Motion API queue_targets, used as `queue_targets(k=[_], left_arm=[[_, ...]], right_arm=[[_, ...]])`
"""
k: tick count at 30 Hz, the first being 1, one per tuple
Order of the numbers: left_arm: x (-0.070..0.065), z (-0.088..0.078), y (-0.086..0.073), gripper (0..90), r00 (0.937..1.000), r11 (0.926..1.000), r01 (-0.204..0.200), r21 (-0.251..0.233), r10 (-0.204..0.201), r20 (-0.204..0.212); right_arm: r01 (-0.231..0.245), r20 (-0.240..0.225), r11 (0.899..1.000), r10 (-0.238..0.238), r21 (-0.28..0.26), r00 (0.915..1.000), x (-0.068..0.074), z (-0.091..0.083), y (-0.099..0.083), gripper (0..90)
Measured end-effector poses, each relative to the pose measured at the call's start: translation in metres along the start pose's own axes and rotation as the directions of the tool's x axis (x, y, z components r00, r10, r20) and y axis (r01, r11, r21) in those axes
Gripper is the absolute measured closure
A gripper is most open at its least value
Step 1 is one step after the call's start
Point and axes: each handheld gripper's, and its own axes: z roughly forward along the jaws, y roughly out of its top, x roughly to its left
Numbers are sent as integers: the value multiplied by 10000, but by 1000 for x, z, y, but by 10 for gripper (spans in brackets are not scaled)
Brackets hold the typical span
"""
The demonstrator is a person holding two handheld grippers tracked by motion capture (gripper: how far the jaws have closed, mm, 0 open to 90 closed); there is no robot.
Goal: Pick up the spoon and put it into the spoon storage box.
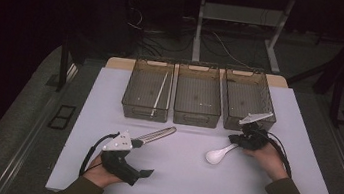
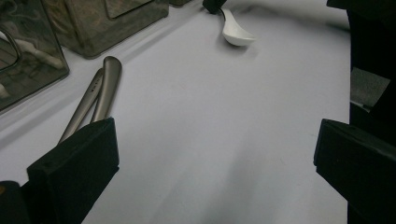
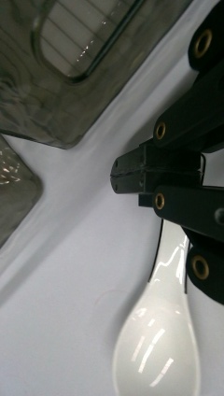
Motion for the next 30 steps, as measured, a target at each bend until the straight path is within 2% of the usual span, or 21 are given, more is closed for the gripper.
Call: queue_targets(k=[10, 17, 23, 26, 30], left_arm=[[-1, -1, -1, 0, 10000, 9999, 87, -85, -87, -18], [-1, -2, -1, 0, 10000, 10000, 52, -84, -52, -8], [-2, -1, 0, 0, 10000, 10000, 15, -67, -15, -7], [-2, -2, 0, 0, 10000, 10000, 33, -87, -33, -15], [-1, -1, -1, 0, 10000, 9999, 58, -94, -58, -15]], right_arm=[[104, -37, 9996, -103, 266, 9999, 9, -10, -11, 895], [234, -148, 9992, -229, 329, 9996, 20, -22, -24, 895], [95, -211, 9996, -89, 279, 9997, 22, -27, -31, 894], [-246, -464, 9996, 238, -165, 9986, 21, -32, -30, 820], [-526, -1144, 9950, 427, -850, 9925, 26, -38, -27, 668]])
